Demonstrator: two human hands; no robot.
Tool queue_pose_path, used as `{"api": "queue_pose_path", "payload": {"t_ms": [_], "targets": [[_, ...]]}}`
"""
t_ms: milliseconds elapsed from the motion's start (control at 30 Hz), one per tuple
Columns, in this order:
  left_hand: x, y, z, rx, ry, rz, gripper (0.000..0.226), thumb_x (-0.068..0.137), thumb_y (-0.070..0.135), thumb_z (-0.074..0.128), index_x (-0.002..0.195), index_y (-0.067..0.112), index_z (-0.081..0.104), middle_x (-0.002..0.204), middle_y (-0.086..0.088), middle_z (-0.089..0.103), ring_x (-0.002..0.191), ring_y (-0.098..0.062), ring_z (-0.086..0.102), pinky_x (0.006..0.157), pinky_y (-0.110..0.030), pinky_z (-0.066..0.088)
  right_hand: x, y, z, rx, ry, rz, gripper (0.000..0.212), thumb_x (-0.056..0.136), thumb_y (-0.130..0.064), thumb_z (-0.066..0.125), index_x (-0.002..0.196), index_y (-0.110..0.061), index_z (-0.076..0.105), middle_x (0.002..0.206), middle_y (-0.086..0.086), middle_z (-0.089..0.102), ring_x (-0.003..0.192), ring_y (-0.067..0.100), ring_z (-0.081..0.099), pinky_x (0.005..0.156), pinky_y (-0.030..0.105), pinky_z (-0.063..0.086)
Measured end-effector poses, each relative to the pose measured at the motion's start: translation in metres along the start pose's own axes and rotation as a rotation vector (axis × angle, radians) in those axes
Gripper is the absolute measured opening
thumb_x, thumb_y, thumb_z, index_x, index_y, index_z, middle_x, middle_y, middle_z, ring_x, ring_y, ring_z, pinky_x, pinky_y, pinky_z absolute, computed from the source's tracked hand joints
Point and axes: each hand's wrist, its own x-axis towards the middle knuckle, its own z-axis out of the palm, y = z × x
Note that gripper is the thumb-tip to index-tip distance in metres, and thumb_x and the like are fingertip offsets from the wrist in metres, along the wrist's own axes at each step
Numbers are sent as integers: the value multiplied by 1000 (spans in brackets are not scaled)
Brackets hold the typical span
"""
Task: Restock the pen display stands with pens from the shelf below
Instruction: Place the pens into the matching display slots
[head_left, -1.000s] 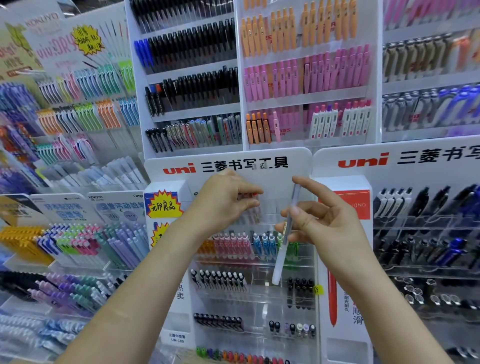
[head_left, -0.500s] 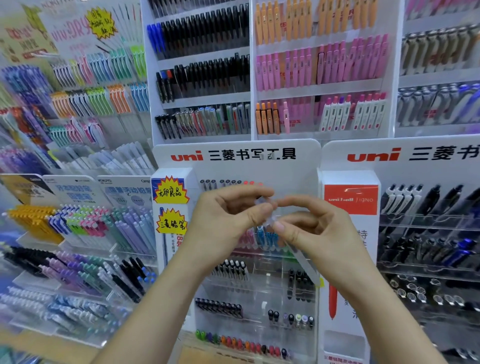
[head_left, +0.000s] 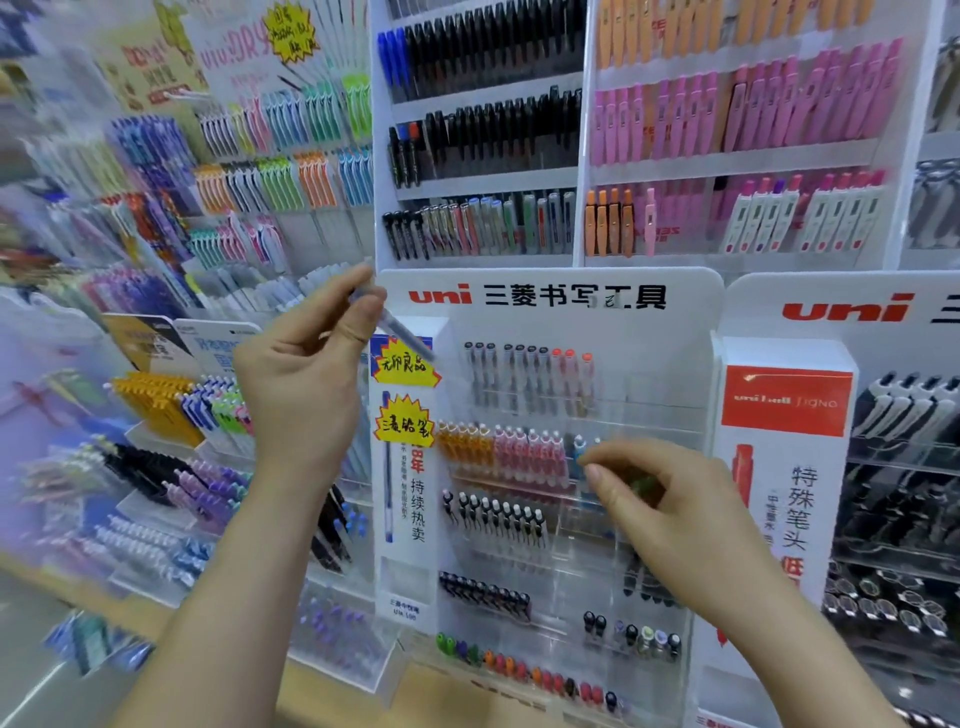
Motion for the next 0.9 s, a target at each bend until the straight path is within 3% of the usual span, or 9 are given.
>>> {"api": "queue_pose_path", "payload": {"t_ms": [100,233,367,433,633,733,800,900], "targets": [[11,0,-1,45,-18,79,31,84,5,70,112,18,65,86,23,72,88,-2,69,83,-18,52,15,-9,8,-57,101,-100,20,89,-14,64,98,-31,70,94,-26,64,93,-5,59,78,7,44],[24,-12,-1,66,-93,116,31,82,6,72,110,20,67,89,19,73,90,-8,70,85,-26,54,44,-20,19,-243,218,-228,31,90,-6,63,118,-16,67,118,-5,63,112,10,52,98,14,36],[35,-24,2,60,-186,111,33,82,8,73,113,15,67,96,7,72,92,-13,70,88,-28,54,65,-22,31,-468,180,-169,46,91,-10,60,137,-15,54,140,7,52,129,26,45,107,45,39],[44,-28,3,37,-218,124,32,81,9,73,111,16,68,95,7,73,91,-13,70,86,-27,54,68,-21,36,-519,152,-104,49,93,-14,57,141,-15,49,145,6,48,134,26,41,110,45,35],[62,-38,3,42,-375,122,32,79,8,74,110,17,67,91,9,72,87,-4,70,82,-17,53,68,-16,51,-590,191,-48,46,92,-12,60,137,-8,53,140,8,53,130,25,46,104,28,28],[63,-52,1,99,-521,83,29,79,11,75,104,25,69,92,11,72,90,-2,70,84,-21,55,69,-16,55,-594,220,-40,45,90,-10,62,134,-8,55,138,10,53,128,27,47,102,34,39],[64,-63,0,181,-652,74,26,80,15,74,102,29,70,94,14,71,95,-2,67,87,-23,54,68,-17,58,-627,276,-37,44,86,-9,66,130,-9,59,133,13,52,122,29,46,91,42,49],[65,-74,0,312,-744,123,20,79,24,75,95,36,72,94,18,68,100,-6,56,86,-16,47,68,-16,61,-702,362,-24,44,82,-9,69,125,-11,62,123,16,52,116,30,39,84,48,48]]}}
